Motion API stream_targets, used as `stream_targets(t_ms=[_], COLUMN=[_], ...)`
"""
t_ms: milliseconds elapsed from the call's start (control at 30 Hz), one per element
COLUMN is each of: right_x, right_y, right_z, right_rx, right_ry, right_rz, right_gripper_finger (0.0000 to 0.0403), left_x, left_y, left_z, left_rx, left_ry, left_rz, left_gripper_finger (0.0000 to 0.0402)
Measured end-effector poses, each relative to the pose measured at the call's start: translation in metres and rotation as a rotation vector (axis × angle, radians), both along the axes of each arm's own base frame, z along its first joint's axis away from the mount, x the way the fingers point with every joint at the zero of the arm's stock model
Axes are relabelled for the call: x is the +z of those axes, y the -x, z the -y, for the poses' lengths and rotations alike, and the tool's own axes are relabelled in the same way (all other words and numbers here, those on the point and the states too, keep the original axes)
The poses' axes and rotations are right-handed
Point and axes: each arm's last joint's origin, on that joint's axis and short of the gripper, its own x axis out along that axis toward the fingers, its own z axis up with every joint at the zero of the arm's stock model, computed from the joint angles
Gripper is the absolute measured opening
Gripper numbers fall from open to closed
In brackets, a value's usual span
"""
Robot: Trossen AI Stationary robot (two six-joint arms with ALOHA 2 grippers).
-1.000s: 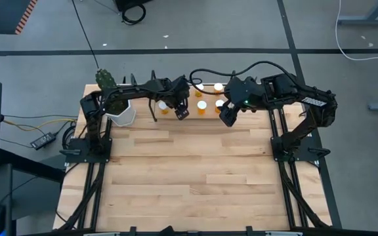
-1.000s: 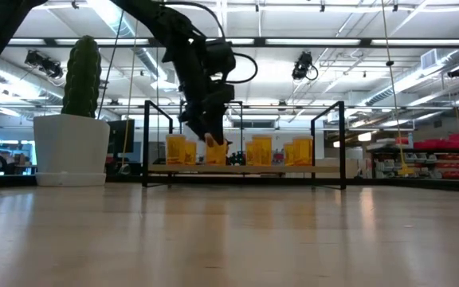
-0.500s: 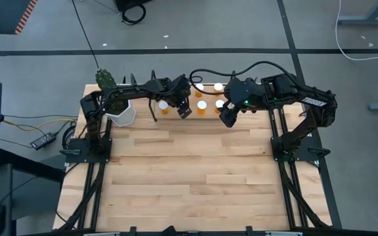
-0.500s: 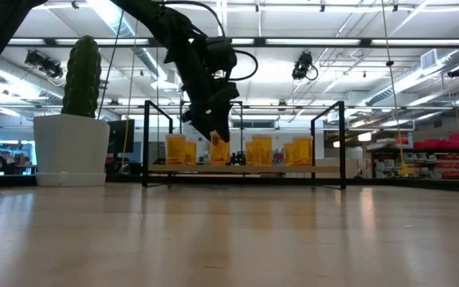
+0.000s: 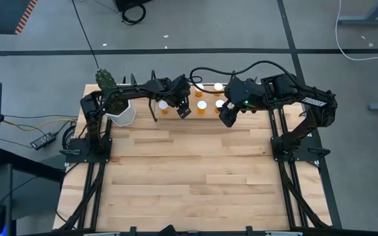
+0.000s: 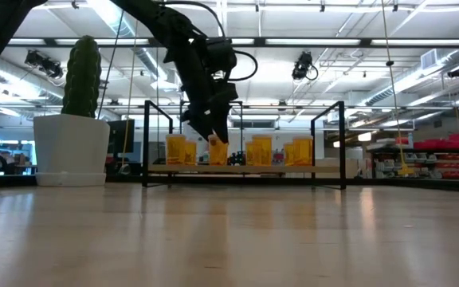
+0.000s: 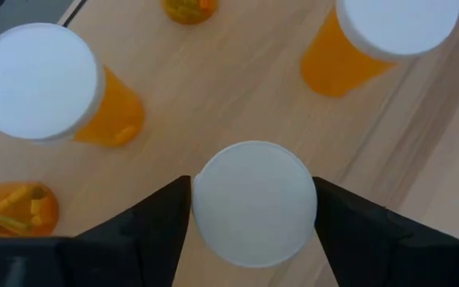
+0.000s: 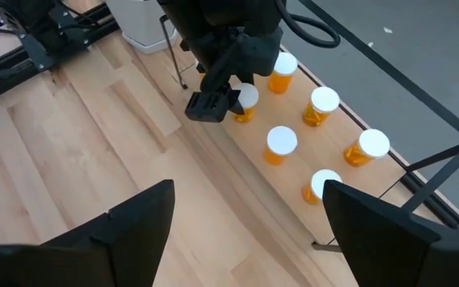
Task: Pick and place medicine bottles onto shelf by color
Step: Put the orange pill bottle on the shelf, then return to Home Position
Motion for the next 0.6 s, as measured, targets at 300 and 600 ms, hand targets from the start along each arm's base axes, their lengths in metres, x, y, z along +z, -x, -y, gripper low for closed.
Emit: stream_targets(t_ms=[300,600], right_x=[0.0,0.002], right_y=[0.0,0.002], right_z=[0.0,-0.002], right_rx=[0.001,0.011], right_ry=[-0.012,-0.01], right_rz=[0.002,0.019], right_gripper_finger=[0.0328,0.0328], left_x=[0.0,0.031], left_y=[0.001,0.013], left_z=[0.0,0.015], left_rx=[0.003,0.0], left_ry=[0.006,-0.004], left_rz=[-0.007,0.021], left_gripper_finger=[0.0301,0.0309])
